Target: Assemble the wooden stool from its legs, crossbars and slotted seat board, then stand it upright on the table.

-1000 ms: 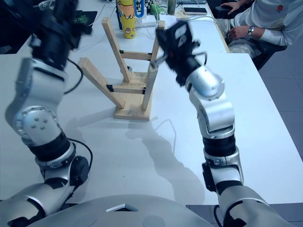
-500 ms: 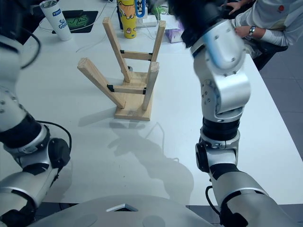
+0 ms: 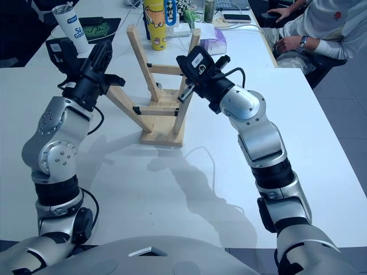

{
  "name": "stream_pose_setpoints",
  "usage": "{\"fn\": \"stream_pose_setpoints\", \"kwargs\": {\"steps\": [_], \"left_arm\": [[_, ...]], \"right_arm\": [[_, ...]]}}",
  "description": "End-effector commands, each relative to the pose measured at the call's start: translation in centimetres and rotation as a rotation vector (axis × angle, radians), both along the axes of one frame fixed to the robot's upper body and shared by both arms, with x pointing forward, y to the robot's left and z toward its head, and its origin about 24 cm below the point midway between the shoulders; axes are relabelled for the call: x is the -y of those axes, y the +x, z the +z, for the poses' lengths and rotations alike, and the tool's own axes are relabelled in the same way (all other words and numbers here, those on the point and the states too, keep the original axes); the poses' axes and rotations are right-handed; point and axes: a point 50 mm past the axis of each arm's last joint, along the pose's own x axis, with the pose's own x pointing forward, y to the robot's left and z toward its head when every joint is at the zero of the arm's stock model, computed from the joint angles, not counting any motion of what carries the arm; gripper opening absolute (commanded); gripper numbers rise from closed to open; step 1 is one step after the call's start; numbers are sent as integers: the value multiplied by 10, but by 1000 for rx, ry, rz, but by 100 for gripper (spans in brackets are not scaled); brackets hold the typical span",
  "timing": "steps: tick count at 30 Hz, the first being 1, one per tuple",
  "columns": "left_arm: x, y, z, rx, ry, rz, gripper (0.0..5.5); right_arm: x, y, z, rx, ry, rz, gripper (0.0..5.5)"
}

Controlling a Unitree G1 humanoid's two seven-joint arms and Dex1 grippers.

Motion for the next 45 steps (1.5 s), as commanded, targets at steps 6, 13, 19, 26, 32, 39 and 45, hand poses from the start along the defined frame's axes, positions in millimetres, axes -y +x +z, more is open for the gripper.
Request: {"fn": "stream_pose_setpoints", "kwargs": {"steps": [6,13,19,26,32,39,45], "left_arm": [[-11,-14,90,306,-35,11,1],[13,1,-32,-201,187,-96,1],[24,-3,-70,-250,185,-113,1],[-25,-10,70,413,-271,123,1],[-92,-15,36,296,-225,459,1],[-78,-42,-142,-421,18,424,1],[-45,-49,-142,-421,37,307,1]], "right_arm": [[14,-10,107,483,348,-97,0],[-4,-3,-8,-13,-116,117,0],[6,2,-26,-138,-134,69,0],[14,6,41,164,278,-78,0],[69,15,32,173,442,-515,0],[98,-1,-89,-371,344,-819,0],[80,-17,-99,-410,313,-788,0]]}}
